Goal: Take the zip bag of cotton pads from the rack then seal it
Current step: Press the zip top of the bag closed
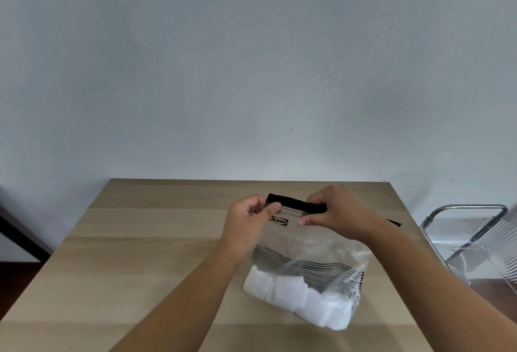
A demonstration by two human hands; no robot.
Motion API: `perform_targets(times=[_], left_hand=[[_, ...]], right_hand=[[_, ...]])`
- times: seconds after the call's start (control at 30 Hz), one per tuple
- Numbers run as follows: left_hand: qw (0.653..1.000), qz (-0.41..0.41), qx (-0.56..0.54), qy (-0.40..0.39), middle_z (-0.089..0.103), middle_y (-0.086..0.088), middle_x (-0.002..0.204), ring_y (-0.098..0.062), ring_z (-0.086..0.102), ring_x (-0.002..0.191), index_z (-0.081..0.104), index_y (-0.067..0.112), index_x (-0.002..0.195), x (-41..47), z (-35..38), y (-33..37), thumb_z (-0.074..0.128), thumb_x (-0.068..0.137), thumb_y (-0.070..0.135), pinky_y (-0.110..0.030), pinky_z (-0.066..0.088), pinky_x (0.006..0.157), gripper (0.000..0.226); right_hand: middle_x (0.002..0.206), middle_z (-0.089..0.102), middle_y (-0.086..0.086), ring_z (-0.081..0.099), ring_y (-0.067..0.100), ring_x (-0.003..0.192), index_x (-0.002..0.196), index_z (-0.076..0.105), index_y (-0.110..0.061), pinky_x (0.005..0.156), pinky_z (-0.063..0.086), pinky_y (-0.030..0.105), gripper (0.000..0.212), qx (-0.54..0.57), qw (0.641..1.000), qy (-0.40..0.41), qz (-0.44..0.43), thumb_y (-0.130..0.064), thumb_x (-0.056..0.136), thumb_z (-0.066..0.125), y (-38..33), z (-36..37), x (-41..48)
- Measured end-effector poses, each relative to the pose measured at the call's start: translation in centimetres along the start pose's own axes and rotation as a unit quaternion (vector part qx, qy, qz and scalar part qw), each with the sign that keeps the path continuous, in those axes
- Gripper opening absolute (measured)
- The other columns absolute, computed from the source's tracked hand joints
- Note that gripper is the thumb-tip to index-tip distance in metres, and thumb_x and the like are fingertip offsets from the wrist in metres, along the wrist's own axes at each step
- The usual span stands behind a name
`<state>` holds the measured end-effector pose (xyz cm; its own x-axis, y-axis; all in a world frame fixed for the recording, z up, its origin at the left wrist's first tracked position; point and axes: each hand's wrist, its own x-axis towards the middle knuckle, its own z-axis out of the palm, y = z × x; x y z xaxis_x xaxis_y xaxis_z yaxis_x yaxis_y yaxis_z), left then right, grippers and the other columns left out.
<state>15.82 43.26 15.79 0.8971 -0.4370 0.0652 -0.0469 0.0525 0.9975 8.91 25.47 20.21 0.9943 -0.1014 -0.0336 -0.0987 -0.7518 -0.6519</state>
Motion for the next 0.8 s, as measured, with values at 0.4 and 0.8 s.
perform_targets(times=[0.4, 0.8], left_hand=[[1.000, -0.014, -0.009, 0.010, 0.069, -0.005, 0.071, -0.014, 0.060, 0.070, 0.071, 0.017, 0.065, 0.2, -0.6, -0.4, 0.069, 0.080, 0.015, -0.027, 0.049, 0.071, 0.014], [0.998, -0.011, -0.044, 0.031, 0.071, 0.003, 0.067, -0.005, 0.063, 0.066, 0.070, 0.014, 0.069, 0.6, -1.4, -0.9, 0.068, 0.080, 0.013, -0.012, 0.048, 0.065, 0.011]], right_hand=[[0.047, 0.051, -0.011, 0.038, 0.005, 0.047, 0.061, 0.061, -0.011, 0.049, 0.028, 0.023, 0.030, -0.013, 1.000, -0.005, -0.005, -0.032, 0.070, 0.079, 0.5, 0.2, 0.1], [0.046, 0.044, -0.007, 0.037, 0.011, 0.048, 0.051, 0.049, -0.020, 0.053, 0.029, 0.028, 0.037, -0.040, 0.999, 0.008, 0.009, -0.031, 0.072, 0.077, 1.1, 0.1, 0.1]])
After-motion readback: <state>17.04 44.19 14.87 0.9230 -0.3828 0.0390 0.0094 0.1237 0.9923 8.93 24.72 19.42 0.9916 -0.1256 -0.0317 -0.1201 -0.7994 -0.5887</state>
